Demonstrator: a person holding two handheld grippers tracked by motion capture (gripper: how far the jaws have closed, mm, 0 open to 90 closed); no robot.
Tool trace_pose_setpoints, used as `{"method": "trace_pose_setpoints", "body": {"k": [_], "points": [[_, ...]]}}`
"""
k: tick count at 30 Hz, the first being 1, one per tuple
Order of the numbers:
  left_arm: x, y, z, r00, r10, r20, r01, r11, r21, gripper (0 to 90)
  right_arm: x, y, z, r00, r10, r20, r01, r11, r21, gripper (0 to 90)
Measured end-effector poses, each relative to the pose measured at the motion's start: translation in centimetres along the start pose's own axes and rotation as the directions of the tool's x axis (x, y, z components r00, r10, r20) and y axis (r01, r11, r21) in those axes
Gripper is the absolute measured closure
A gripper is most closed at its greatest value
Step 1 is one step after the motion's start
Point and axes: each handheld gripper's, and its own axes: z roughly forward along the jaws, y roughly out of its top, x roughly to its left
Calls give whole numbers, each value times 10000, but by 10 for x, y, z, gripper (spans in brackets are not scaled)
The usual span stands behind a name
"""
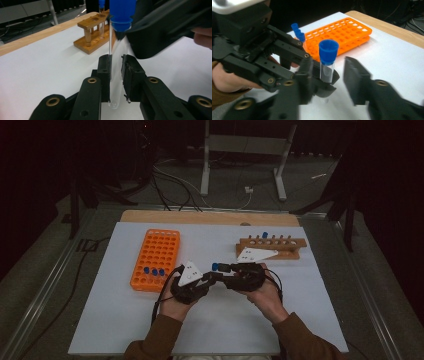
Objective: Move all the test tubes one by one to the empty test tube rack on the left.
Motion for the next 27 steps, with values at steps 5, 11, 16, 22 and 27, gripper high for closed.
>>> {"method": "trace_pose_setpoints", "body": {"k": [5, 11, 16, 22, 27], "points": [[6, -3, -4, 9995, -185, -251, 186, 9998, 53, 784, -3, -1, -5, 9994, 31, 352, -26, 9999, -129, 305], [12, -6, -13, 9985, -366, -408, 366, 9993, 4, 784, -15, -8, -9, 9947, 219, 1007, -205, 9997, -147, 101], [18, -11, -24, 9976, -619, -324, 615, 9980, -137, 784, -29, -22, -16, 9908, 607, 1207, -585, 9980, -222, 27], [25, -22, -38, 9956, -886, -309, 881, 9959, -182, 784, -43, -36, -32, 9805, 1128, 1606, -1078, 9934, -394, 0], [32, -28, -53, 9951, -949, -286, 940, 9951, -310, 783, -52, -44, -48, 9702, 1473, 1925, -1373, 9884, -647, 0]]}}
